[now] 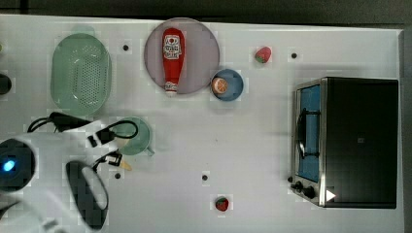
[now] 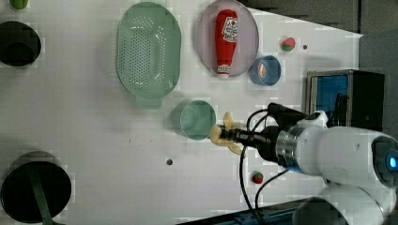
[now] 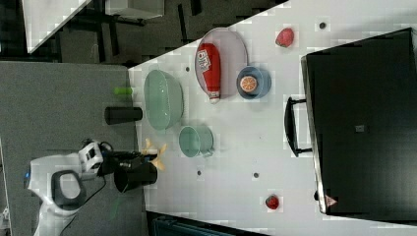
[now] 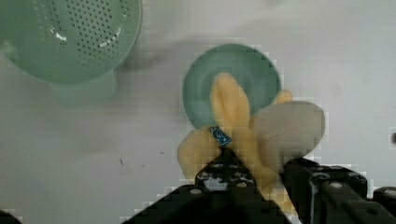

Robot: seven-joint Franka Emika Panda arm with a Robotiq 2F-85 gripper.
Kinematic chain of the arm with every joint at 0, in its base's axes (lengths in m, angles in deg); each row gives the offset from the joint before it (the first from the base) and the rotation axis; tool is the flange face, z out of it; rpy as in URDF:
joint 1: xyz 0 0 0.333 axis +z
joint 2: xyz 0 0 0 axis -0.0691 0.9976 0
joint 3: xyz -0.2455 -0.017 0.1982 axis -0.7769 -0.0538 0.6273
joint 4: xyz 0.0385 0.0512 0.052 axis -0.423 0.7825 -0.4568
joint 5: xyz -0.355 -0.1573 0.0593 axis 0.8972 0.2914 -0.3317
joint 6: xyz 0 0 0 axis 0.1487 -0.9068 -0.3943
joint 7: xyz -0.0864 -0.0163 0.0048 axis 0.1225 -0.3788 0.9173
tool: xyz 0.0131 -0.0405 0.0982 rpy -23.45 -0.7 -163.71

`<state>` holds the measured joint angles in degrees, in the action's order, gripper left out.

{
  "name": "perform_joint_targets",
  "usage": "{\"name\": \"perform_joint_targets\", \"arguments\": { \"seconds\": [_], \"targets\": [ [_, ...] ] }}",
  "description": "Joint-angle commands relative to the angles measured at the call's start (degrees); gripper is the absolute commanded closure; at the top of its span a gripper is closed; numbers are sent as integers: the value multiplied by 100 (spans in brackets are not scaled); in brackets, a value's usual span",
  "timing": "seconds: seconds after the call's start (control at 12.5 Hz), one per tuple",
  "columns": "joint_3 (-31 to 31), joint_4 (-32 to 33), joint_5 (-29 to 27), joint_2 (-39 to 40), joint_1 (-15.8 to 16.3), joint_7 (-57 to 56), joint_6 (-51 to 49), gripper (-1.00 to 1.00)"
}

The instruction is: Pick Banana and place it in mug.

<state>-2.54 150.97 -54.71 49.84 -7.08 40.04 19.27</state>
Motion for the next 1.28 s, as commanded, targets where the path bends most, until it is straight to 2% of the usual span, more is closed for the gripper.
{"name": "perform_joint_targets", "arguments": {
  "seconds": [0.08, 0.32, 0.64, 0.8, 1.04, 1.28],
  "targets": [
    [-18, 294, 29, 606, -118, 294, 475, 42],
    [-77, 322, 65, 939, -122, 698, 653, 36],
    [-94, 402, 237, 1171, -122, 1052, 947, -50],
    [-128, 421, 256, 1176, -123, 1052, 1063, -100],
    [-290, 220, 237, 890, -192, 1055, 1028, -100],
    [-716, -191, 238, 142, -301, 1041, 125, -100]
  ]
}}
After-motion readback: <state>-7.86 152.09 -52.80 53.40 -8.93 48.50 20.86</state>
